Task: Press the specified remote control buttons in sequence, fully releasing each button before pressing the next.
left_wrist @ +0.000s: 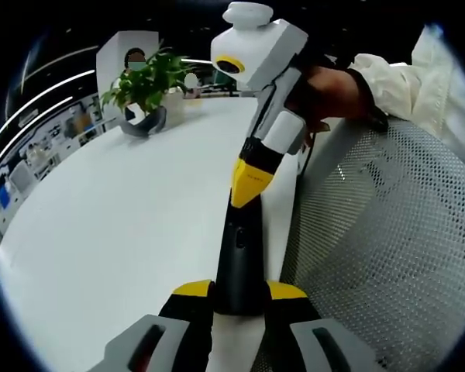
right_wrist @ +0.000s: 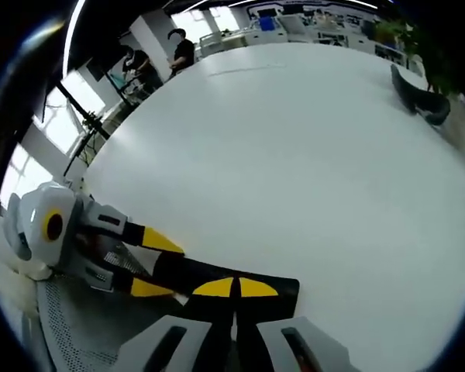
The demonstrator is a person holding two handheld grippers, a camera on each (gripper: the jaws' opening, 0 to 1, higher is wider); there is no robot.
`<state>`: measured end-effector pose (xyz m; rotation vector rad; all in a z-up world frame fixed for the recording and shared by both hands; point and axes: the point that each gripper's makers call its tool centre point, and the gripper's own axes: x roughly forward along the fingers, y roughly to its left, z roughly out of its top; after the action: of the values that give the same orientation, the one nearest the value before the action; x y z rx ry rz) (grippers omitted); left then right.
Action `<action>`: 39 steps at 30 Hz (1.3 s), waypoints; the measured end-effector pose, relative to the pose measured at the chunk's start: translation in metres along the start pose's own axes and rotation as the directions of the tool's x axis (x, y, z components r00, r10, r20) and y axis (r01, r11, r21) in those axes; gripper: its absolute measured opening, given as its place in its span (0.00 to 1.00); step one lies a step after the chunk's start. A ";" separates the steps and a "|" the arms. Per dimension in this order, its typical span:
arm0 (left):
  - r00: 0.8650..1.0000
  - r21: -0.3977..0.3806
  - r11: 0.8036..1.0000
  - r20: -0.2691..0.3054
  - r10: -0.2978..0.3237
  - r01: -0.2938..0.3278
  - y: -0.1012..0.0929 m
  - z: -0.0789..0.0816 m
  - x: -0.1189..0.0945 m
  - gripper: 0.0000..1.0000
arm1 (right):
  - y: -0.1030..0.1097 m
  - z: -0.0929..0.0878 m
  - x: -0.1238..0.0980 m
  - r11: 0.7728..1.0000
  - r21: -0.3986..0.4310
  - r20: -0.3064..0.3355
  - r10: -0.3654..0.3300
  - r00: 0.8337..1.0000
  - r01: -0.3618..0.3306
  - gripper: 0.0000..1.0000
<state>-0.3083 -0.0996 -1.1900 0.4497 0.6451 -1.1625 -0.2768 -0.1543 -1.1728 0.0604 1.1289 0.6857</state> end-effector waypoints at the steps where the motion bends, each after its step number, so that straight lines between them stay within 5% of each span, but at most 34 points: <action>1: 1.000 0.000 1.000 0.000 0.000 0.000 0.000 0.000 0.000 0.24 | 0.000 -0.001 0.000 1.000 0.009 -0.004 0.007 1.000 -0.007 0.00; 9: 1.000 -0.001 1.000 0.000 0.000 0.000 0.000 0.000 0.000 0.24 | 0.002 -0.013 0.007 1.000 -0.028 -0.074 -0.011 0.997 0.009 0.00; 29: 1.000 -0.005 1.000 0.003 0.001 -0.001 0.000 0.000 0.001 0.24 | 0.004 -0.012 0.007 0.993 -0.117 -0.065 -0.032 0.997 0.024 0.00; 39: 1.000 -0.001 1.000 0.000 -0.002 0.002 0.000 0.000 0.001 0.24 | 0.002 -0.011 0.006 1.000 -0.008 -0.063 -0.015 0.998 0.014 0.00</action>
<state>-0.3081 -0.1005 -1.1903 0.4489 0.6464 -1.1639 -0.2855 -0.1525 -1.1813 0.0244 1.1863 0.6830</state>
